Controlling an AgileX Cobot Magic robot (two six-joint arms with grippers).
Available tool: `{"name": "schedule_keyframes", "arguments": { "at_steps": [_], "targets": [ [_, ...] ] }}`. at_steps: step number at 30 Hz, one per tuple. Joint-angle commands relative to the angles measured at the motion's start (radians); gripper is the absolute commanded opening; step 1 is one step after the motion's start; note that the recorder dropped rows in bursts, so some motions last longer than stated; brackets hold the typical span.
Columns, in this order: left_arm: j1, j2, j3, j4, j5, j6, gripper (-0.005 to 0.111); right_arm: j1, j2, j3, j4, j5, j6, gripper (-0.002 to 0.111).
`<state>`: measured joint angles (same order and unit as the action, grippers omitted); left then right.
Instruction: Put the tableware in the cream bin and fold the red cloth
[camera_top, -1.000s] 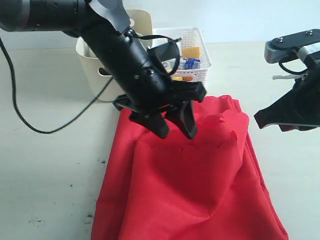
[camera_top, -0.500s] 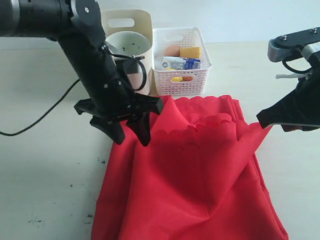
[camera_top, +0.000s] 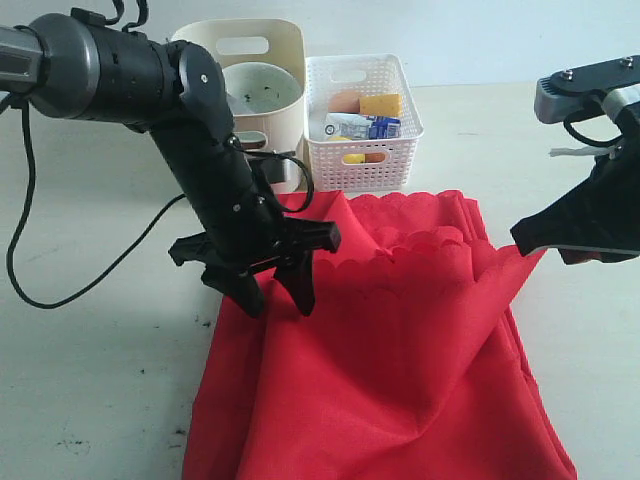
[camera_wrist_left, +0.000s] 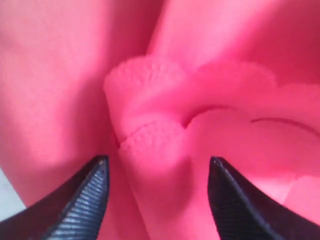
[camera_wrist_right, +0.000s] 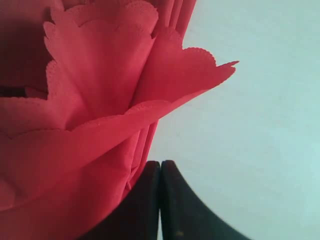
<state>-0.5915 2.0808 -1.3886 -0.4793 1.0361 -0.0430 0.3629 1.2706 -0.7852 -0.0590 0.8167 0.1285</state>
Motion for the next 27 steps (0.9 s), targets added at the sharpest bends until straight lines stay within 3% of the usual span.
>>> {"name": "schedule_keyframes", "arguments": {
  "at_steps": [1,5,12,16,20,27],
  "targets": [
    [-0.009,0.031,0.005,0.002,0.067,0.014,0.057,0.001,-0.007,0.001,0.0,-0.016,0.003,0.0],
    [-0.022,0.036,0.005,-0.075,0.071,0.078,0.057,0.001,-0.007,0.001,0.0,-0.022,0.003,0.0],
    [-0.031,0.027,0.007,-0.621,0.185,0.517,0.054,0.001,-0.007,0.001,0.0,-0.026,0.003,0.0],
    [-0.103,-0.019,0.007,-0.521,0.185,0.571,0.041,0.001,-0.007,0.001,-0.003,-0.025,0.003,0.0],
    [-0.165,-0.041,0.014,-0.412,0.185,0.535,0.041,0.001,-0.007,0.001,-0.003,-0.025,0.003,0.0],
    [-0.248,-0.047,0.1,-0.418,0.185,0.562,0.041,0.001,-0.007,0.001,-0.004,-0.037,0.003,0.0]
  ]
}}
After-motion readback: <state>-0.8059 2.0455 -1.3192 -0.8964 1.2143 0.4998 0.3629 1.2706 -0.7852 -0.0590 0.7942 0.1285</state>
